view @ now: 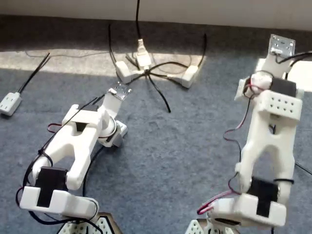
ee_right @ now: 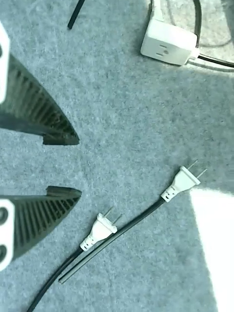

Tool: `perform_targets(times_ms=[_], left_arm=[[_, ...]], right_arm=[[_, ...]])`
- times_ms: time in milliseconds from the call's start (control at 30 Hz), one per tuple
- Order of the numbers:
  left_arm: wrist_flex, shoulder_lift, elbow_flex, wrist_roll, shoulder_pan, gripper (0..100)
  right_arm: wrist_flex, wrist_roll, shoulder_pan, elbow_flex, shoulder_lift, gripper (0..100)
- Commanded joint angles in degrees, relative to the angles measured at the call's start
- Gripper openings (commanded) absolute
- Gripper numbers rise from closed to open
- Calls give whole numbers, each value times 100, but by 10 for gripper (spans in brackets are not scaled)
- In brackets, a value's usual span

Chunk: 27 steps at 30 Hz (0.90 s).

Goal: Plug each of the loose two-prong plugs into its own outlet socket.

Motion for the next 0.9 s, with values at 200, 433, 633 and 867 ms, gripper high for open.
perform_targets(times_ms=[200, 433, 633, 867], left_arm=[[-62, -110, 84, -26, -57, 231], [-62, -110, 84, -26, -66, 231], [-70, -110, 84, -26, -66, 231], [-70, -110, 92, -26, -66, 231]], right_arm=[[1798, 1987, -198, -5842, 4760, 149], [1903, 3402, 110, -8699, 6985, 149], [1218, 3807, 567, -9226, 7292, 149], [391, 4492, 655, -8866, 7451, 149]])
